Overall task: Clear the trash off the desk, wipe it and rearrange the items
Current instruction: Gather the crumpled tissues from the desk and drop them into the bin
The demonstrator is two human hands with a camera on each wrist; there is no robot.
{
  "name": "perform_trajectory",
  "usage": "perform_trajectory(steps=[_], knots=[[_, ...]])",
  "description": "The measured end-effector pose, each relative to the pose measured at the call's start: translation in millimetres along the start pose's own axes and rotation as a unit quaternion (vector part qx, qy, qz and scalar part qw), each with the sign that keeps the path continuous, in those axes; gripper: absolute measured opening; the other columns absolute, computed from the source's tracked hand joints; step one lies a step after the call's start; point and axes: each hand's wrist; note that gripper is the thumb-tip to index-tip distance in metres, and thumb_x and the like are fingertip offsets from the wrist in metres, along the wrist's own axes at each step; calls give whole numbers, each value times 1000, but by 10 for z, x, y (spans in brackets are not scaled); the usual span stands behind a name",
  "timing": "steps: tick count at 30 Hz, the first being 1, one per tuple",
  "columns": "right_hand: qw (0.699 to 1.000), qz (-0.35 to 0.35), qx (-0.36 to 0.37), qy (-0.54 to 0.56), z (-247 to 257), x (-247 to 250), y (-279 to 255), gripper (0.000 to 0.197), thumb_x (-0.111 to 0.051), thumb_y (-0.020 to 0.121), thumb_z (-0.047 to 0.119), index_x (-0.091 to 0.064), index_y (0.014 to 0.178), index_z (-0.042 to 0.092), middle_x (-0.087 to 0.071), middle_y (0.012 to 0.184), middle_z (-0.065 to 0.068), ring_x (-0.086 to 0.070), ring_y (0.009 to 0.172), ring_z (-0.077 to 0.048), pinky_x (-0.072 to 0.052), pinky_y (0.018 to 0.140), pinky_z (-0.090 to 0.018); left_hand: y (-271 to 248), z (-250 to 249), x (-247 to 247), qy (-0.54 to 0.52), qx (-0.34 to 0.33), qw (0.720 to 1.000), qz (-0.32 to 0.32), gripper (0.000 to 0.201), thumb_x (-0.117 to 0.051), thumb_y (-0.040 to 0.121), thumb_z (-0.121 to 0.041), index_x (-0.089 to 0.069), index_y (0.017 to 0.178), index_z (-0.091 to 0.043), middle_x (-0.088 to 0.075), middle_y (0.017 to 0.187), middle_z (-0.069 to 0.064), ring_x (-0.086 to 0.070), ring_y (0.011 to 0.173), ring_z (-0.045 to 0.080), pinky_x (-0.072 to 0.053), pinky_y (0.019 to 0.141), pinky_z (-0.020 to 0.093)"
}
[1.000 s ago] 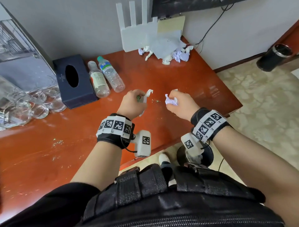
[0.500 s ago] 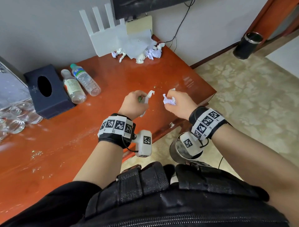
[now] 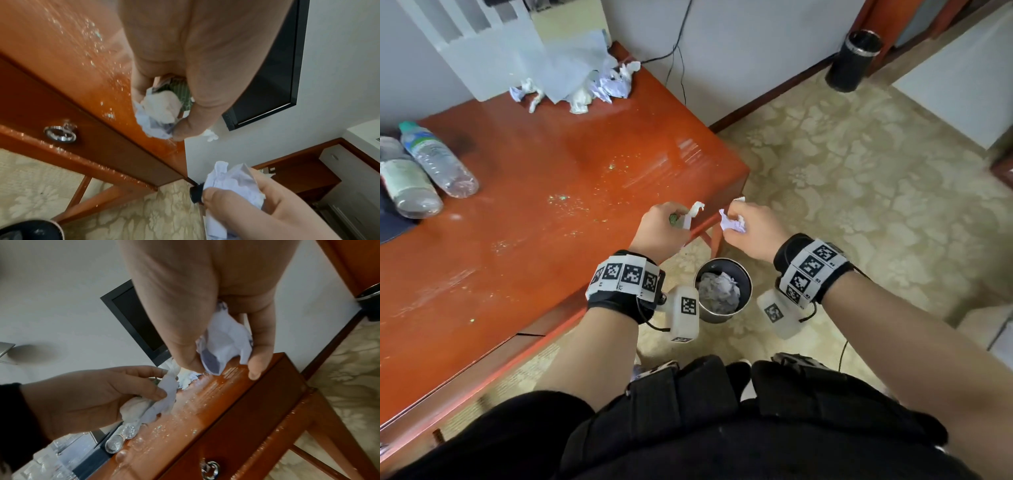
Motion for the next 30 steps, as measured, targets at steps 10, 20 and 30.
perform_trajectory(steps=[10,20,30], knots=[[996,56,-70,15,-989,-233,-35,18,-55,85,17,-41,73,14,-48,67,-11,-42,59,-25,-31,55,-34,366,-22,-829,21,25,996,77,44,-58,82,-3,-56,125,-13,-55,128,4,-50,114,18,-35,83,19],[986,88,-132,49,-1628,-883,47,12,-57,88,17,-47,92,11,-37,66,6,-34,55,-8,-25,54,-26,627,522,-1476,26,65,986,153,40,-56,83,-4,-57,122,-14,-56,124,5,-53,97,17,-41,73,23],[953,126,-247,120,-2192,-1751,366,24,-54,90,18,-50,108,4,-49,73,-4,-47,63,-19,-37,54,-26,1096,1306,-2249,52,77,969,227,41,-55,87,-4,-53,127,-13,-46,135,8,-47,118,24,-36,87,24]])
Point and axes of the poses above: each hand's wrist, its own y-axis towards the middle knuckle, its own x-axis out of the back of the hand, z = x × y
